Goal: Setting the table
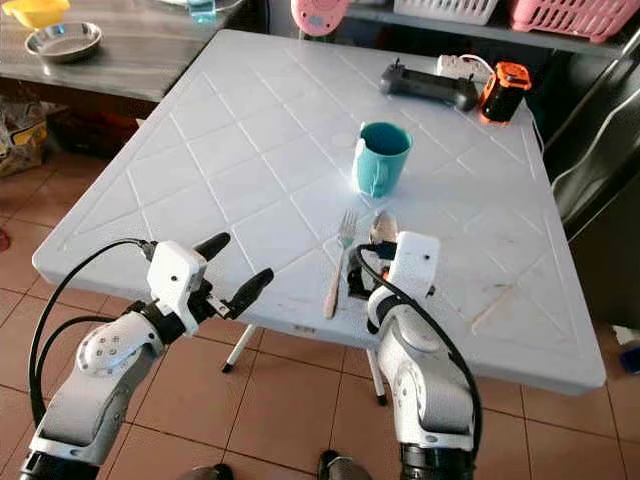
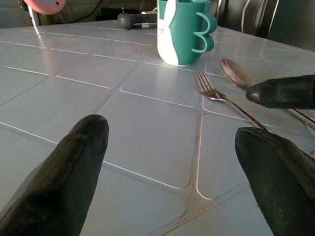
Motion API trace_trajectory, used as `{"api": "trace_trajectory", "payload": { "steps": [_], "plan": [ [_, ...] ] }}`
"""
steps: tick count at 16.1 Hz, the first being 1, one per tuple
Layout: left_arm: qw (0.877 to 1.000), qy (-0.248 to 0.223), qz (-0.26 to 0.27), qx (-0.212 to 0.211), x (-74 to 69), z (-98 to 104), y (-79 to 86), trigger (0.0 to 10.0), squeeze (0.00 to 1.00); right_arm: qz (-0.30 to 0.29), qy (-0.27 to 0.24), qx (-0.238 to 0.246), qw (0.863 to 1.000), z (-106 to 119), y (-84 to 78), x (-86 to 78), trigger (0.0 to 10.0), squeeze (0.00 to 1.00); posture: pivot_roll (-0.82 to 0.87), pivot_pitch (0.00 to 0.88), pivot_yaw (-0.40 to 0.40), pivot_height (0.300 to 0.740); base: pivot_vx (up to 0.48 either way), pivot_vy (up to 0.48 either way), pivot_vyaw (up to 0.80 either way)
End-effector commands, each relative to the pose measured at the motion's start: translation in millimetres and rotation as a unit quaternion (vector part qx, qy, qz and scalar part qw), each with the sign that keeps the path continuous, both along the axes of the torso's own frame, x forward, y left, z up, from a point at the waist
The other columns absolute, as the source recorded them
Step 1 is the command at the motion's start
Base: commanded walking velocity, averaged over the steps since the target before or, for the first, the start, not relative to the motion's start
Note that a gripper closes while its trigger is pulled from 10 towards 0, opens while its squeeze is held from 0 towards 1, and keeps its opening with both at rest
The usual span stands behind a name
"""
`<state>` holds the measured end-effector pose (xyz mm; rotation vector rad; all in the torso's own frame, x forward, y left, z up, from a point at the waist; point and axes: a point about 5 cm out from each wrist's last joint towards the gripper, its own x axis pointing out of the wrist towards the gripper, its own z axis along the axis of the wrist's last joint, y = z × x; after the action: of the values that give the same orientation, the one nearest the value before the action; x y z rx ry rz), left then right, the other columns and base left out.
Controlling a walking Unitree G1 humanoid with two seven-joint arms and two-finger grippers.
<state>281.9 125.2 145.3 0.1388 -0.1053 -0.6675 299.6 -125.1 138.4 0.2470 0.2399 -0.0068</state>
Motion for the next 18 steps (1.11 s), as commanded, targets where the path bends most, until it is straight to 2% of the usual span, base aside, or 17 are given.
{"api": "trace_trajectory", "payload": {
  "steps": [1, 4, 18],
  "plan": [
    [1.0, 0.002, -0.014, 0.002, -4.3, 0.6, -2.1, 10.0, 0.0, -0.007, 0.018, 0.01, 1.0, -5.0, 0.4, -0.4, 0.0, 0.0, 0.1, 0.206, -0.055, 0.74, 0.0, 0.0, 0.0],
    [1.0, 0.005, -0.016, 0.001, -5.1, 1.2, -2.4, 10.0, 0.0, -0.014, 0.031, 0.014, 0.999, -8.2, -2.1, 1.7, 0.0, 0.0, 0.1, 0.207, -0.055, 0.74, 0.0, 0.0, 0.0],
    [1.0, 0.005, -0.016, 0.001, -5.1, 1.2, -2.4, 10.0, 0.0, -0.014, 0.031, 0.014, 0.999, -8.2, -2.1, 1.7, 0.0, 0.0, 0.1, 0.207, -0.055, 0.74, 0.0, 0.0, 0.0]
  ]
}}
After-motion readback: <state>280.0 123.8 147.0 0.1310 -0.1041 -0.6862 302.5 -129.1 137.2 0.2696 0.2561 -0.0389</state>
